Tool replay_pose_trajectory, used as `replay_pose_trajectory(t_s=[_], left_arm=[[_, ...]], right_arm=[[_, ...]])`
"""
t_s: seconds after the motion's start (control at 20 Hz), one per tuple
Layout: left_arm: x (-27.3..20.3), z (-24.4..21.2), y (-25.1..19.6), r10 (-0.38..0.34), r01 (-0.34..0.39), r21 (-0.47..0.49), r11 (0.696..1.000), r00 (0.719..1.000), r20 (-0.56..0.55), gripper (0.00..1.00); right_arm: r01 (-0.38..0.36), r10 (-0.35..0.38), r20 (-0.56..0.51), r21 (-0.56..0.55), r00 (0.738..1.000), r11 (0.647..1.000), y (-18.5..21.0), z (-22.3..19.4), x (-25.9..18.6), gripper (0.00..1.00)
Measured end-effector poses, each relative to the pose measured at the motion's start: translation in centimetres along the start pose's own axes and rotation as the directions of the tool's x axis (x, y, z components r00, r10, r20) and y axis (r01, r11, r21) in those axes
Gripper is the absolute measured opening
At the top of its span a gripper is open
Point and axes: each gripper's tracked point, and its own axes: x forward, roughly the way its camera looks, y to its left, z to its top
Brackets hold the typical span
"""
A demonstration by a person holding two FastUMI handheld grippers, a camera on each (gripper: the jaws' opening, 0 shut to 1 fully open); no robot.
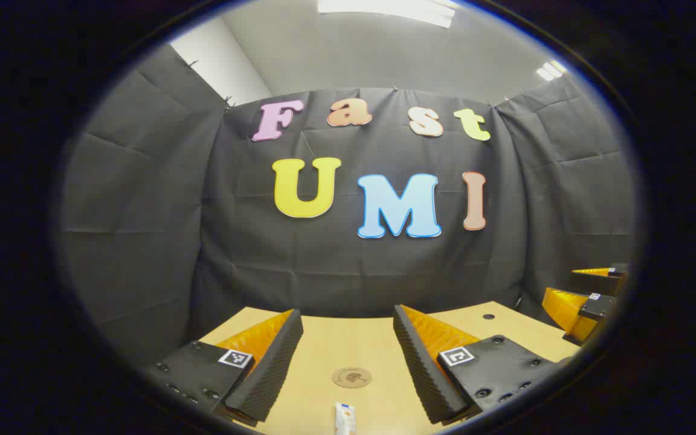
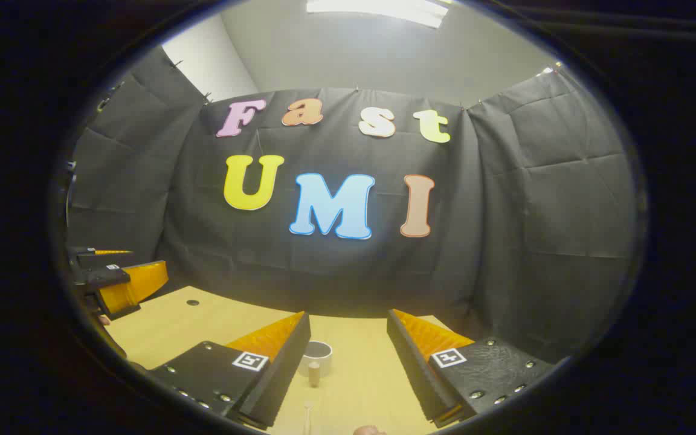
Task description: Put the toothbrush and toothpaste on the desktop into the cup, then pick up the cup and place it on the coaster on the desktop.
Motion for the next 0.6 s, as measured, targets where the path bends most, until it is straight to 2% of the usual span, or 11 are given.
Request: replay_pose_trajectory(t_s=[0.35,0.6], left_arm=[[0.0,-0.05,0.39,0.021,-0.021,-0.007,1.0,1.0,-0.012,0.96],[-0.15,0.16,-0.18,0.003,-0.003,0.007,1.0,1.0,-0.004,0.96]], right_arm=[[0.014,-0.014,0.004,-0.025,1.0,1.0,-0.66,-0.34,0.04,0.83],[-0.004,0.004,0.003,-0.033,1.0,0.999,-0.55,-0.58,0.38,0.83]])
